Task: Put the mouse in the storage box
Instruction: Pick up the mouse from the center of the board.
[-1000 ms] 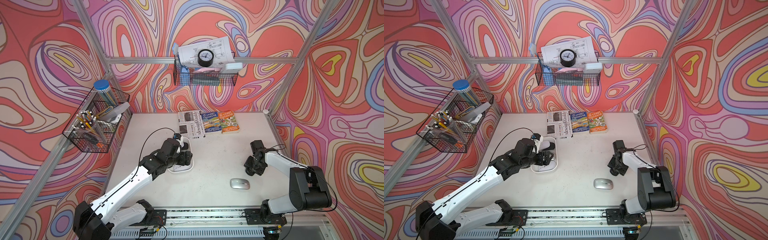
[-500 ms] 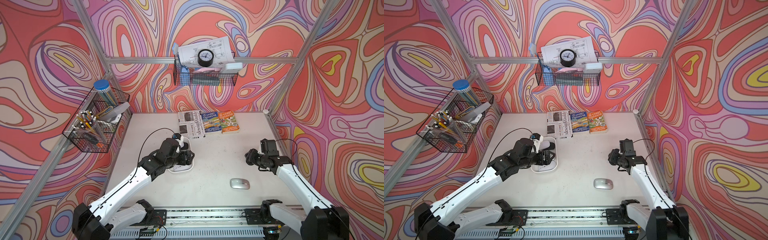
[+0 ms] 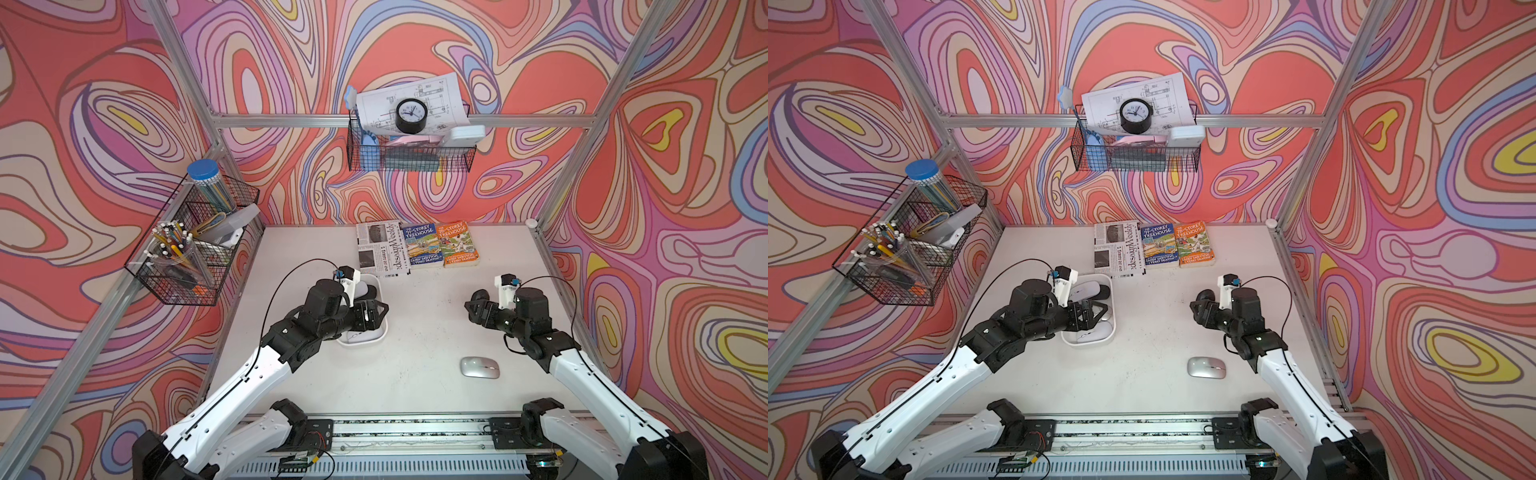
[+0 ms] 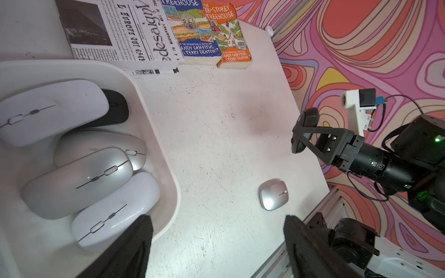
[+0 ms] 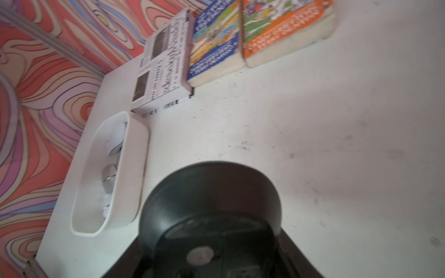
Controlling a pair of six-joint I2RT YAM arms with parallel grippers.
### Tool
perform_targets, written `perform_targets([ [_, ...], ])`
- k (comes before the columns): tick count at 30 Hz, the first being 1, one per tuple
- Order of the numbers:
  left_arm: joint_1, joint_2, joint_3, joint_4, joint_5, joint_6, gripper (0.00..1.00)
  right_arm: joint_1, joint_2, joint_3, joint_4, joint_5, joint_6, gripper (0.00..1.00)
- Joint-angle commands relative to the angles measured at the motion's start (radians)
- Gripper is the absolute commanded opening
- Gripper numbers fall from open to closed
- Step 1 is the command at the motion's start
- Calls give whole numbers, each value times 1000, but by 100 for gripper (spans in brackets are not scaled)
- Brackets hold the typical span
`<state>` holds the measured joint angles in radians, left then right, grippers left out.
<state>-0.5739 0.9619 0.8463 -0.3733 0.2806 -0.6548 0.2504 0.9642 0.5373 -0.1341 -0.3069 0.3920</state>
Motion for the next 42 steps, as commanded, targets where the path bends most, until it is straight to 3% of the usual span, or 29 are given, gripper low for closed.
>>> perform_targets([
  [1, 14, 24, 4, 79, 133, -37, 83, 110, 27, -6, 216, -32, -123, 36],
  [5, 14, 46, 30, 102, 237, -49, 83, 235, 77, -27, 370, -66, -220, 38],
  [11, 14, 63, 45, 152, 310, -82, 83, 340, 139, -56, 525, -138, -321, 38],
  [18, -47, 154, 84, 172, 339, -96, 83, 415, 193, -25, 525, -160, -404, 38],
  [28, -127, 307, 178, 68, 288, -49, 80, 448, 190, 9, 457, -166, -492, 40],
  [37, -160, 400, 223, 41, 278, -48, 67, 452, 182, 21, 413, -176, -539, 40],
  [42, -171, 430, 253, 7, 261, -30, 54, 453, 193, 35, 389, -158, -563, 40],
])
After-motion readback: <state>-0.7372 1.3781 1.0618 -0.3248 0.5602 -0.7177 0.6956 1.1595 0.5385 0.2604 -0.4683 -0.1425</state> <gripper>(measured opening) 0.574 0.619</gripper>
